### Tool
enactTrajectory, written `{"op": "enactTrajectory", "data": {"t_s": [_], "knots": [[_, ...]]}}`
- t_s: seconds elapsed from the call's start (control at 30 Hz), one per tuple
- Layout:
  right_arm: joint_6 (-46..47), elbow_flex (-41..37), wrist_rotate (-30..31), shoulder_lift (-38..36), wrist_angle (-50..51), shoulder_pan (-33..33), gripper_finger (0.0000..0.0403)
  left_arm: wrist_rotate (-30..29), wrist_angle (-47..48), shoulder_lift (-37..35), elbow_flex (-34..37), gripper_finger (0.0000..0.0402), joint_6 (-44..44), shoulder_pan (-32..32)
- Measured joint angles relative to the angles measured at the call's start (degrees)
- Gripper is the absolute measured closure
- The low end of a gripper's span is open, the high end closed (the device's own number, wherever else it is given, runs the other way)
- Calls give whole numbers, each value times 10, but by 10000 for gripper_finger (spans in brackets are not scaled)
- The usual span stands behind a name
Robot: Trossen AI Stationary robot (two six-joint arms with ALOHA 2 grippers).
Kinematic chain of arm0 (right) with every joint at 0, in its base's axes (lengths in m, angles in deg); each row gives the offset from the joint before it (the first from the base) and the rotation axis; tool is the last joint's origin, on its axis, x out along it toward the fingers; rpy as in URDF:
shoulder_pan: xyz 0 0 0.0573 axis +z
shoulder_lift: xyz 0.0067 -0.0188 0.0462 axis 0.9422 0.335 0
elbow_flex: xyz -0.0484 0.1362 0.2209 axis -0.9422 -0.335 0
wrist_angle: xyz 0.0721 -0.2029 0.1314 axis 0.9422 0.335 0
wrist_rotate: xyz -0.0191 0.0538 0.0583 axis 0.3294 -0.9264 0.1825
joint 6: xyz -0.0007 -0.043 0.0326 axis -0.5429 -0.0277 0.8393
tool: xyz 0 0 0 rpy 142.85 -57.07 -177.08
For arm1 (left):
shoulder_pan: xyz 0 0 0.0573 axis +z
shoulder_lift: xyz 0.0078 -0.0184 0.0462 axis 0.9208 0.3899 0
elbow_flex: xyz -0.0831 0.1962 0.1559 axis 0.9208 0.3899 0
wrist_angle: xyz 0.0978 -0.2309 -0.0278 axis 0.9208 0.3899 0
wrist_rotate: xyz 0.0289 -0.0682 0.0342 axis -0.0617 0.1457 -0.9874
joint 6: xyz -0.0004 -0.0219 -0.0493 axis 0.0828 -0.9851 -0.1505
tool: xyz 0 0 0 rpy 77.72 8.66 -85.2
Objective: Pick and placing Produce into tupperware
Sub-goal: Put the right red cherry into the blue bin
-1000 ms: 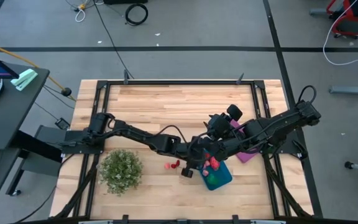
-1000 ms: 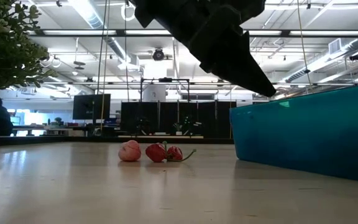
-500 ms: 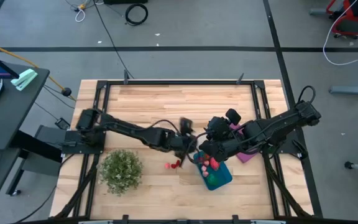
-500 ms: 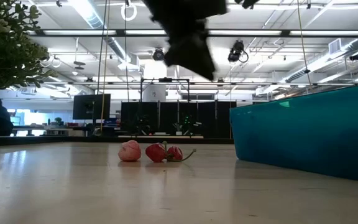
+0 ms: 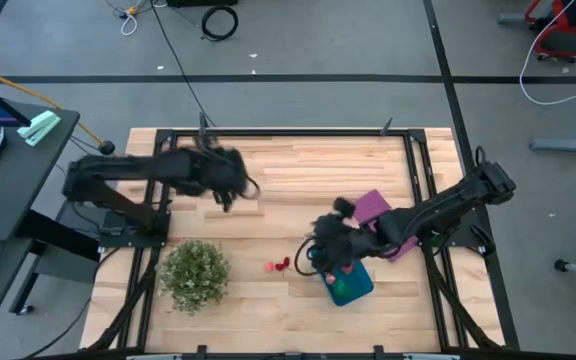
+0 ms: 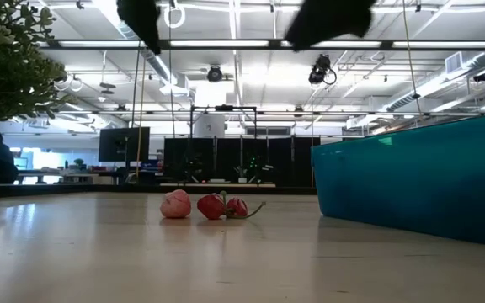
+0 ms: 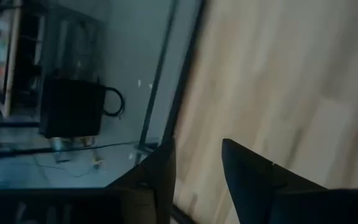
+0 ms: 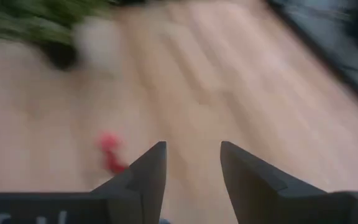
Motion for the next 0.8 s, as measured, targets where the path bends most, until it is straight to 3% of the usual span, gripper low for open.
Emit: {"op": "enactTrajectory", "data": {"t_s": [0.13, 0.3, 0.63, 0.8], "knots": [[-80, -40, -153, 3, -177, -32, 243, -3, -18, -81, -1, 277, -24, 41], [-81, -39, -289, 25, -189, -73, 243, -1, -23, -149, 0, 290, -44, 73], [-97, -39, -414, 164, -253, -112, 243, -2, -28, -197, 0, 305, -40, 89], [-97, -39, -431, 204, -297, -115, 243, -2, -27, -196, 0, 308, -39, 89]]}}
